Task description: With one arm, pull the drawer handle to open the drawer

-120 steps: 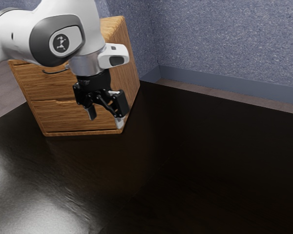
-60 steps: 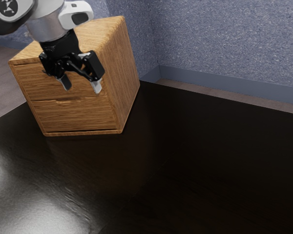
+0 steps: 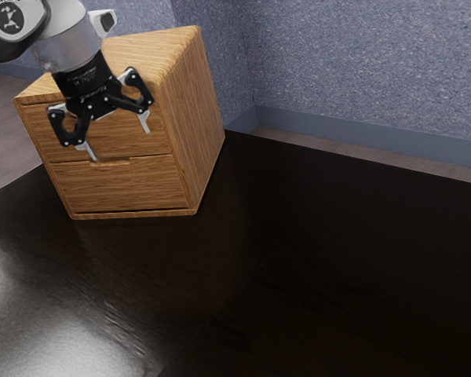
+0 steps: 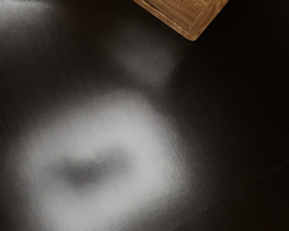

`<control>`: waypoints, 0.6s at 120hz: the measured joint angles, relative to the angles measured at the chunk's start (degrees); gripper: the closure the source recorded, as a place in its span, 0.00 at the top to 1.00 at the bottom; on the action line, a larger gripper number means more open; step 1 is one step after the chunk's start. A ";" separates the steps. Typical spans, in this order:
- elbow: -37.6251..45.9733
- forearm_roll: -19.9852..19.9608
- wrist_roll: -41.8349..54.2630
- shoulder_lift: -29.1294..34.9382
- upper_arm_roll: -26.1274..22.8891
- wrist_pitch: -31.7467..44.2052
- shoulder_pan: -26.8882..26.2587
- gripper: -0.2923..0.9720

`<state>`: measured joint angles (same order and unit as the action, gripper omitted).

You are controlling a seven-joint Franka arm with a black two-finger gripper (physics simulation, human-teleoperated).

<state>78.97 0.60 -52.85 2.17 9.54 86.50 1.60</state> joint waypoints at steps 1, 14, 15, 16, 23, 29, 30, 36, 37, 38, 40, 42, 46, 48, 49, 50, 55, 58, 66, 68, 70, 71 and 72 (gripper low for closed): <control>0.00 -0.03 -0.46 -0.04 0.02 0.15 0.16 0.77; 0.05 -0.32 -5.89 -0.78 0.11 2.21 2.05 0.77; 0.06 -0.32 -6.27 -0.91 0.11 2.38 2.19 0.77; 0.08 -0.33 -6.64 -1.02 0.11 2.53 2.32 0.77; 0.10 -0.36 -9.12 -1.46 0.42 3.50 2.81 0.77; 0.09 -0.72 -11.08 -1.63 1.42 4.32 2.46 0.77; 0.09 -0.77 -11.40 -1.67 1.55 4.45 2.43 0.77; 0.11 -0.95 -13.25 -1.99 2.09 5.30 2.54 0.77; 0.12 -0.97 -13.55 -2.09 2.14 5.50 2.61 0.77; 0.11 -0.98 -13.84 -2.21 2.18 5.70 2.69 0.77; 0.10 -1.01 -14.42 -2.42 2.24 6.10 2.86 0.77; 0.09 -1.04 -14.98 -2.65 2.29 6.52 3.05 0.77; 0.08 -1.09 -16.06 -3.08 2.39 7.35 3.41 0.77; 0.08 -1.11 -16.57 -3.22 2.42 7.76 3.59 0.77; 0.08 -1.13 -16.82 -3.28 2.43 7.97 3.68 0.77; 0.08 -1.14 -17.07 -3.33 2.44 8.18 3.77 0.77; 0.09 -1.17 -18.27 -3.43 2.55 9.11 4.15 0.77; 0.11 -1.19 -18.95 -3.47 2.57 9.56 4.42 0.77; 0.15 -1.20 -20.63 -3.51 2.58 10.58 5.28 0.77; 0.13 -1.18 -21.02 -3.51 2.58 10.85 5.50 0.77; 0.13 -1.16 -21.40 -3.52 2.58 11.11 5.74 0.77; 0.14 -1.15 -21.58 -3.52 2.58 11.25 5.86 0.77; 0.14 -1.15 -21.77 -3.52 2.58 11.38 5.98 0.77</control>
<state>79.11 -0.54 -74.62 -1.35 12.12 97.88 7.58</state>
